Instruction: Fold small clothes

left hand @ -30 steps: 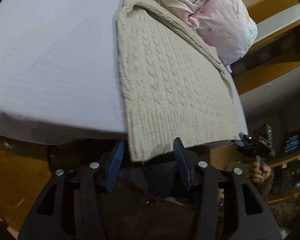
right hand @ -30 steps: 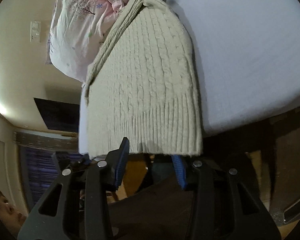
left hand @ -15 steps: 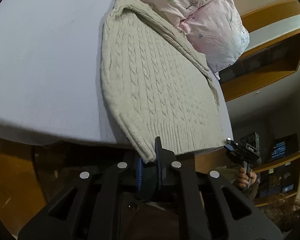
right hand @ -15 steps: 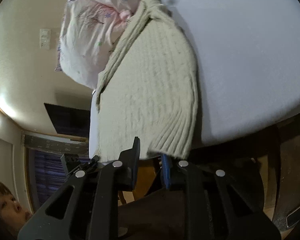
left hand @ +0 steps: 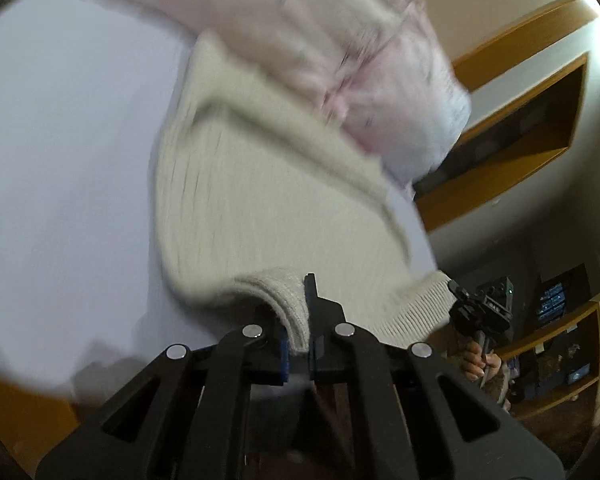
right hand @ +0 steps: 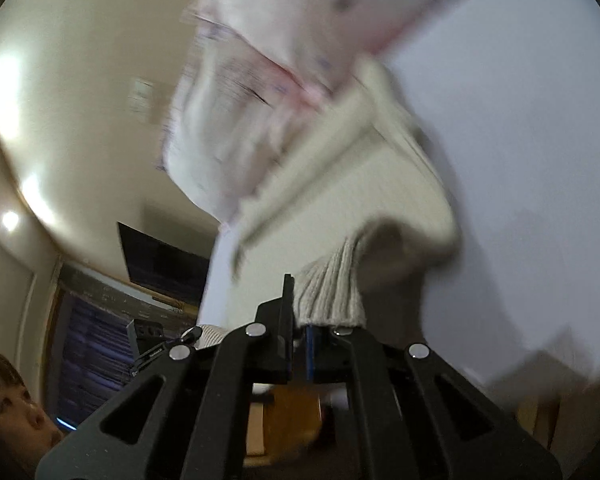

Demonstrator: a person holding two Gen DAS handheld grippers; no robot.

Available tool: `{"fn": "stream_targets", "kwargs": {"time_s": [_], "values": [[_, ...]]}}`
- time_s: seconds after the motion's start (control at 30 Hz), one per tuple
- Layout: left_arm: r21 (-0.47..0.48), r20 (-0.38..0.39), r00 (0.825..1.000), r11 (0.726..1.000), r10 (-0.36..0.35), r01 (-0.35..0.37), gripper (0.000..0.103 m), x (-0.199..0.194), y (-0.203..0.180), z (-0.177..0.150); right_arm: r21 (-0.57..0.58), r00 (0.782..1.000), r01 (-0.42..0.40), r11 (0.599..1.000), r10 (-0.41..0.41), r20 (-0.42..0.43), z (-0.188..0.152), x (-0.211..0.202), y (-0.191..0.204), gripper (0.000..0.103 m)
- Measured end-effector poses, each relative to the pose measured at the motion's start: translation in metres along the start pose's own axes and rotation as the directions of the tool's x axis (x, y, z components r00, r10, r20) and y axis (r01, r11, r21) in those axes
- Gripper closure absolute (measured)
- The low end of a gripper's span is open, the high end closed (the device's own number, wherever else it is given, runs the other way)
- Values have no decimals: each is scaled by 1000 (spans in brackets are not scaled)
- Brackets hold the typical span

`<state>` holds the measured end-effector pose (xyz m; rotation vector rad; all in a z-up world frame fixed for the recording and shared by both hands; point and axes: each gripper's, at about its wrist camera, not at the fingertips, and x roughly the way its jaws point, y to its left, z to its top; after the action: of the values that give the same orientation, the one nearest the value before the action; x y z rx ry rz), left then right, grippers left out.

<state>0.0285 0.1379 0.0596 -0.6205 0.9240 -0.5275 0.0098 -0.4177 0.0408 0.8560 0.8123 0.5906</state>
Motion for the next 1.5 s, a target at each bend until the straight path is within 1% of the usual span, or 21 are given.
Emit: {"fn": "stream_targets", "kwargs": {"time_s": [0.13, 0.23, 0.4, 0.5, 0.57, 0.6, 0.63, 0.67, 0.7, 0.77, 0.83, 0.87, 0.9, 0.97, 1.0, 1.07, 1.17, 1.27, 1.37, 1.43, 1.5], "values": [[4, 128, 991, 999, 45, -46, 98, 12, 5, 79, -71, 994, -27, 997, 34, 101, 74, 38, 23, 99], [-41, 192, 976, 994, 104, -98, 98, 43, 25, 135, -35, 986, 15, 999, -9, 169, 136, 93, 10, 99], [-126, 168, 960, 970, 225, -206, 98, 112, 74, 200, 97, 967, 194, 976, -207, 149, 190, 188, -43, 99], [-143, 136, 968, 971, 211, -191, 98, 129, 89, 219, 118, 956, 235, 965, -251, 153, 200, 211, -52, 96], [-142, 122, 975, 976, 184, -166, 97, 133, 91, 228, 151, 950, 241, 959, -265, 165, 203, 212, -56, 80], [-138, 109, 980, 979, 165, -149, 97, 133, 92, 234, 166, 948, 241, 956, -268, 170, 205, 212, -57, 50], [-135, 97, 984, 981, 151, -137, 97, 132, 93, 237, 182, 936, 266, 947, -299, 185, 206, 210, -56, 18], [-131, 89, 986, 983, 141, -128, 97, 130, 94, 238, 191, 921, 294, 937, -331, 205, 206, 207, -53, 13], [-122, 87, 989, 987, 119, -108, 93, 123, 91, 240, 186, 914, 295, 937, -333, 229, 205, 203, -50, 13], [-96, 120, 990, 993, 81, -70, 90, 113, 85, 239, 170, 915, 287, 943, -323, 241, 201, 195, -46, 13], [-81, 127, 988, 994, 90, -80, 86, 113, 77, 238, 160, 914, 303, 940, -334, 232, 193, 190, -44, 13], [-77, 134, 986, 993, 100, -91, 75, 108, 76, 234, 152, 910, 320, 935, -348, 226, 189, 187, -43, 13], [-74, 170, 980, 993, 108, -97, 45, 101, 74, 233, 135, 903, 345, 929, -368, 222, 183, 185, -42, 13], [-103, 290, 943, 985, 163, -139, 10, 81, 74, 233, 82, 868, 435, 897, -442, 225, 169, 182, -37, 13], [-142, 334, 927, 981, 173, -132, 10, 69, 81, 234, 55, 852, 470, 881, -469, 232, 163, 181, -36, 13], [-189, 293, 936, 972, 195, -143, 12, 65, 90, 235, 28, 828, 522, 853, -514, 222, 158, 182, -37, 16], [-116, 136, 957, 963, 257, -243, 13, 74, 86, 215, 15, 847, 495, 869, -486, 214, 149, 180, -37, 17], [-68, 41, 970, 970, 238, -235, 16, 83, 85, 191, -33, 850, 481, 876, -457, 261, 137, 174, -29, 17], [-34, -63, 964, 965, 259, -261, 20, 102, 81, 170, -52, 863, 455, 889, -425, 272, 140, 175, -29, 17], [-35, -90, 957, 959, 277, -281, 24, 110, 84, 166, -64, 869, 447, 892, -416, 269, 140, 178, -27, 17], [-41, -69, 954, 955, 291, -294, 27, 116, 81, 165, -77, 873, 436, 897, -400, 277, 137, 174, -25, 17]]}}
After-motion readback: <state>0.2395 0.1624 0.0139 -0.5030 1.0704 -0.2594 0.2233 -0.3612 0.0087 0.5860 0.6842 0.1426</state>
